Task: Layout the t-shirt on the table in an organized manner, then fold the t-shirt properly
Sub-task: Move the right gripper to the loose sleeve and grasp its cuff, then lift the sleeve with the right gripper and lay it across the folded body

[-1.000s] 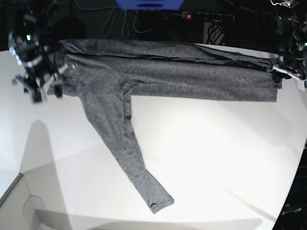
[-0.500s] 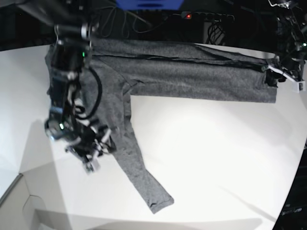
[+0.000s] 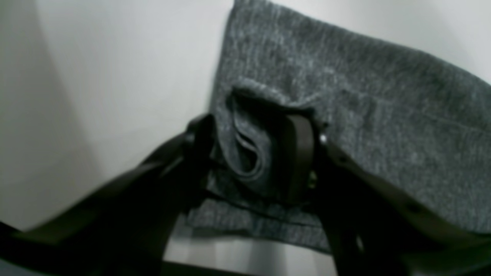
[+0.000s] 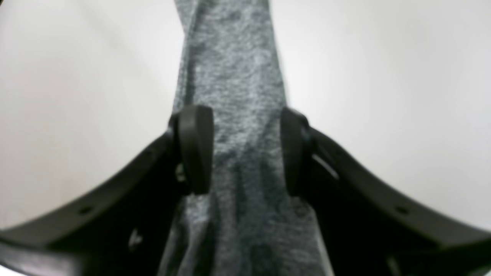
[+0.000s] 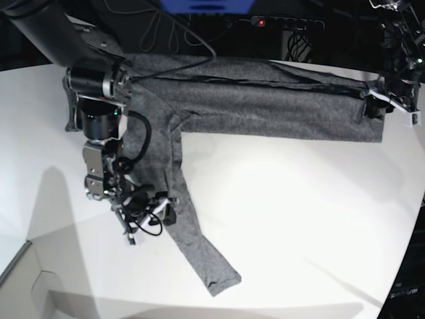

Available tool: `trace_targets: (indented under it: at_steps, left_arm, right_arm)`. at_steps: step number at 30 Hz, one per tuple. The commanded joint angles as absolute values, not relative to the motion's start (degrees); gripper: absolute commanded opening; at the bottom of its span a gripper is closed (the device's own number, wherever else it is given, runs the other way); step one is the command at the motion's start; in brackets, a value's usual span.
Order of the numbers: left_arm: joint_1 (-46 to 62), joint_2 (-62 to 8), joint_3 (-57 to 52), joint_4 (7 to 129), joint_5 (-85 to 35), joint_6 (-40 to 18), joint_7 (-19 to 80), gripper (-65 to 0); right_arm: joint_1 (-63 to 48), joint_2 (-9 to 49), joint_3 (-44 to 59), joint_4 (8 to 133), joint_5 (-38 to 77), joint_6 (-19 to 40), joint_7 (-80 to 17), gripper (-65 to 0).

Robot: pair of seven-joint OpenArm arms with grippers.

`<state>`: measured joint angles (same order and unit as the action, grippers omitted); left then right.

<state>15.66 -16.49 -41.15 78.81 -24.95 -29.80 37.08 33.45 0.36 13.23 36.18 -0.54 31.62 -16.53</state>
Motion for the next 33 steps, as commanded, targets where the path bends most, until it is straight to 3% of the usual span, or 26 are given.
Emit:
trace_targets:
  at_steps: [1, 8, 12, 15, 20, 26, 33]
  left_arm:
    - [15.6, -17.6, -41.5, 79.8, -25.7, -29.9, 36.0, -37.8]
    - [15.6, -17.6, -41.5, 79.8, -25.7, -29.9, 36.0, -37.8]
    - [15.6, -17.7, -41.5, 79.8, -25.7, -29.8, 36.0, -37.8]
    - [15.6, -17.7, -41.5, 79.8, -25.7, -29.8, 36.0, -37.8]
    - [15.6, -17.7, -41.5, 79.8, -25.7, -29.8, 36.0, -37.8]
    - [15.2, -17.7, -41.6, 79.9, -25.7, -29.9, 36.0, -37.8]
    - [14.9, -18.0, -41.6, 79.9, -25.7, -29.9, 36.0, -37.8]
  right_arm:
    - [35.6, 1.1, 13.1, 36.1, 0.4, 30.0, -14.1, -36.1]
    - [35.3, 0.7, 13.0, 33.5, 0.4, 27.9, -10.9, -36.6]
    - [34.9, 0.0, 7.1, 33.5, 0.4, 27.9, -11.1, -38.6]
    - [33.9, 0.0, 3.5, 33.5, 0.4, 27.9, -10.9, -46.0]
    - [34.0, 0.0, 2.6, 33.6, 0.5, 27.6, -10.9, -64.8]
    - [35.1, 0.0, 2.4, 34.8, 0.5, 27.6, -11.6, -65.0]
    - [25.5, -2.6, 2.1, 62.1, 0.5, 27.8, -21.5, -65.0]
